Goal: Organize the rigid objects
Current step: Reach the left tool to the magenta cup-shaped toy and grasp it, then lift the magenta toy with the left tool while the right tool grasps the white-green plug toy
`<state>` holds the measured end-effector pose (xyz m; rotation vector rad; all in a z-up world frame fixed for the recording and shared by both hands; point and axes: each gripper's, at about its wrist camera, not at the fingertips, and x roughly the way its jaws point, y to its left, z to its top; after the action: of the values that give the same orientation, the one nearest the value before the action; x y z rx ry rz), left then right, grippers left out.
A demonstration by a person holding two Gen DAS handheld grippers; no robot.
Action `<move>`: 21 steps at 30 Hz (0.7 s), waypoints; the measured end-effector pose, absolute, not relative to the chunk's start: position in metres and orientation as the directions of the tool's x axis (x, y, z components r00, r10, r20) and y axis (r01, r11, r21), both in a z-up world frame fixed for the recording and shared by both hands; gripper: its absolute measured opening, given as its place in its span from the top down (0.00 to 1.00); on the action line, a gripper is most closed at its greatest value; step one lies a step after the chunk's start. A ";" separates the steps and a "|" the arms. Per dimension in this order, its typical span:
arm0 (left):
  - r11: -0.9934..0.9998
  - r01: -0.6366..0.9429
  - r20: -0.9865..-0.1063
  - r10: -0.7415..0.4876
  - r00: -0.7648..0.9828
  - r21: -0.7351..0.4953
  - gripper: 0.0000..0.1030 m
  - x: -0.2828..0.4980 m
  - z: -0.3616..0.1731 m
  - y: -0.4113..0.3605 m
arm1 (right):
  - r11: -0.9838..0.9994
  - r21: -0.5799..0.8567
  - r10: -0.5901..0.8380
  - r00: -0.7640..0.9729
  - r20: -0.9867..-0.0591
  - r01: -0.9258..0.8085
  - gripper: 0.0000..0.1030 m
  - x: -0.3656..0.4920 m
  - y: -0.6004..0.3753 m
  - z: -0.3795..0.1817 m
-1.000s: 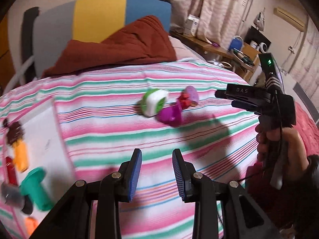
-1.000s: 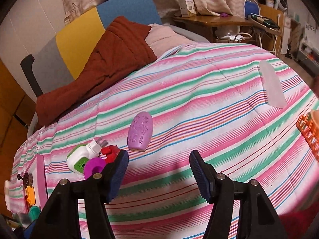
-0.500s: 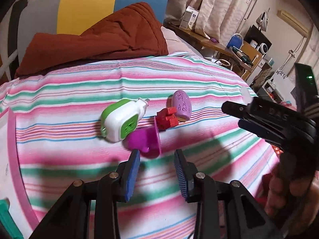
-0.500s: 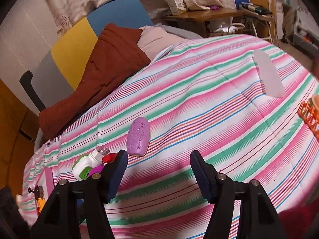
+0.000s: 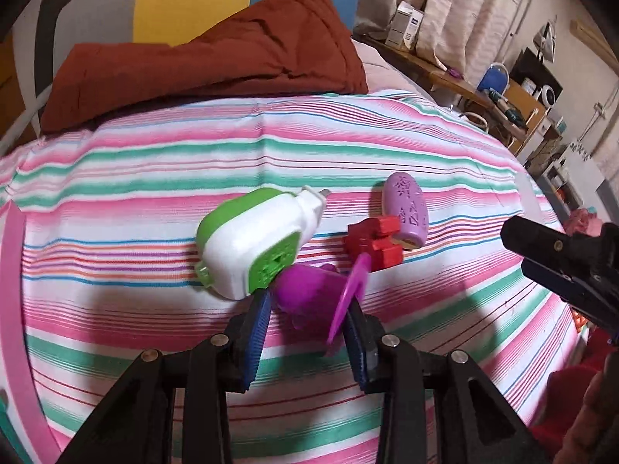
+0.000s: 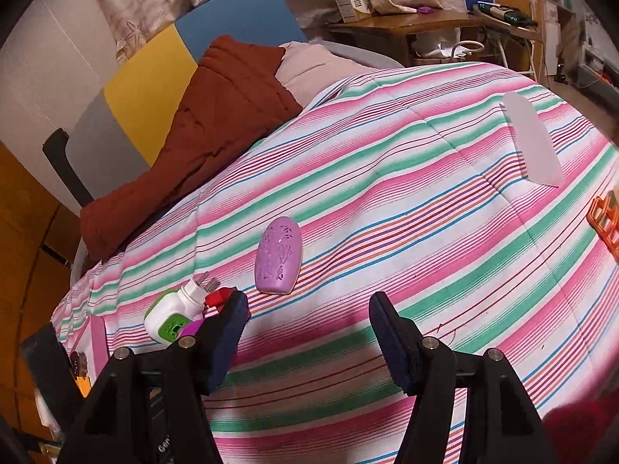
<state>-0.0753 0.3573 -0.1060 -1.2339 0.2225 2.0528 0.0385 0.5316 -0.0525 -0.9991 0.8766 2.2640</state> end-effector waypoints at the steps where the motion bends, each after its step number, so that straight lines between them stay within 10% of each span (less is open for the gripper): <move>1: -0.718 -0.657 -0.819 0.508 -0.267 -0.231 0.71 -0.076 -0.107 0.354 | -0.664 0.348 0.189 -0.599 -0.779 -0.662 0.36 0.038 0.531 -0.052; 4: -0.708 -0.660 -0.810 0.527 -0.258 -0.250 0.84 -0.076 -0.109 0.338 | -0.674 0.338 0.188 -0.595 -0.782 -0.657 0.36 0.036 0.530 -0.053; 21: -0.656 -0.731 -0.783 0.549 -0.292 -0.187 0.86 -0.007 -0.093 0.255 | -0.829 0.254 0.099 -0.577 -0.810 -0.498 0.38 0.009 0.487 -0.065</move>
<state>-0.0072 0.2547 -0.0933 -1.1098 0.2622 2.0151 0.0086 0.4869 -0.0646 -1.2056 0.6653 2.4277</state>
